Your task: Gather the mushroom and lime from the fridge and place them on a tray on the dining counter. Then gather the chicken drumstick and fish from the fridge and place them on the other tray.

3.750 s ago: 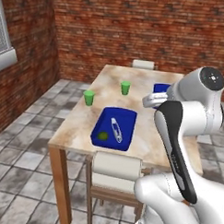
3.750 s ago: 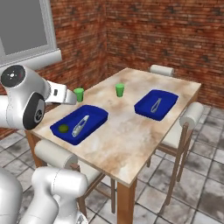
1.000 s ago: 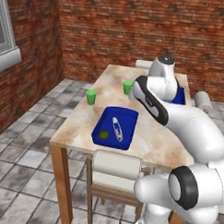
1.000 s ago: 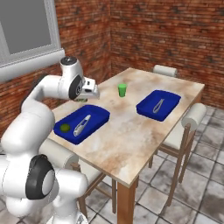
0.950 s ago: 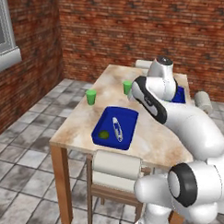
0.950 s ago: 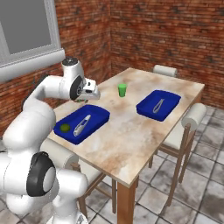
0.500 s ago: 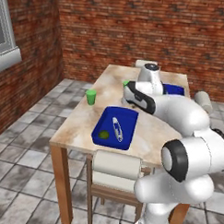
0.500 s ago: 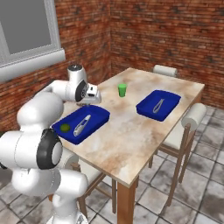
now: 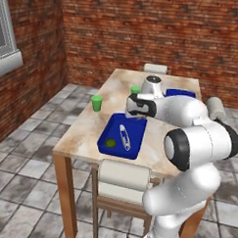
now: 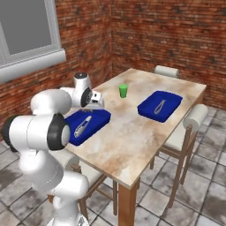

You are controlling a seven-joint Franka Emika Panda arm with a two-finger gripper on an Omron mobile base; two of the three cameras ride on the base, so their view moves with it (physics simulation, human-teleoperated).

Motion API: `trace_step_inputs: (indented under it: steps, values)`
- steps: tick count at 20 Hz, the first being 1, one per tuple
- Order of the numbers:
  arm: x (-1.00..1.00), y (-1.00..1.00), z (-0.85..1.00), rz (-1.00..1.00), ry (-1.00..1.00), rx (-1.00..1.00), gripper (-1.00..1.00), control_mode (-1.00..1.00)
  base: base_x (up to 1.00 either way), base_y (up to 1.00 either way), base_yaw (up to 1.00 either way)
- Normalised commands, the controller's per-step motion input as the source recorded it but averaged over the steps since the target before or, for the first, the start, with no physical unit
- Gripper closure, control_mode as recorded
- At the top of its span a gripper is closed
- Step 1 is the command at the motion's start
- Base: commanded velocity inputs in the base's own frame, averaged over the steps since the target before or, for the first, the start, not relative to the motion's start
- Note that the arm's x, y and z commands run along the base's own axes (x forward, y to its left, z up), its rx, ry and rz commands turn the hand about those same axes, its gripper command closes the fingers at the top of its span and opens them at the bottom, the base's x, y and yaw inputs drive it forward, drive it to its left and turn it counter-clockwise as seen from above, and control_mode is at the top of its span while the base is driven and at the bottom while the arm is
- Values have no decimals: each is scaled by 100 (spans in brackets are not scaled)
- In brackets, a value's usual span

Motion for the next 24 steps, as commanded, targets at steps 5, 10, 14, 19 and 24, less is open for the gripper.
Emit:
trace_step_inputs:
  steps: [5,10,14,19,24]
  values:
    - [52,3,-33,0,0,0,100,-100,0,0,0]
    - [42,0,-26,0,0,0,100,-100,0,0,0]
    - [15,0,-32,0,0,0,100,-100,0,0,0]
    - [0,0,-29,0,0,0,100,-100,0,0,0]
    - [0,0,-39,0,0,0,100,-100,0,0,0]
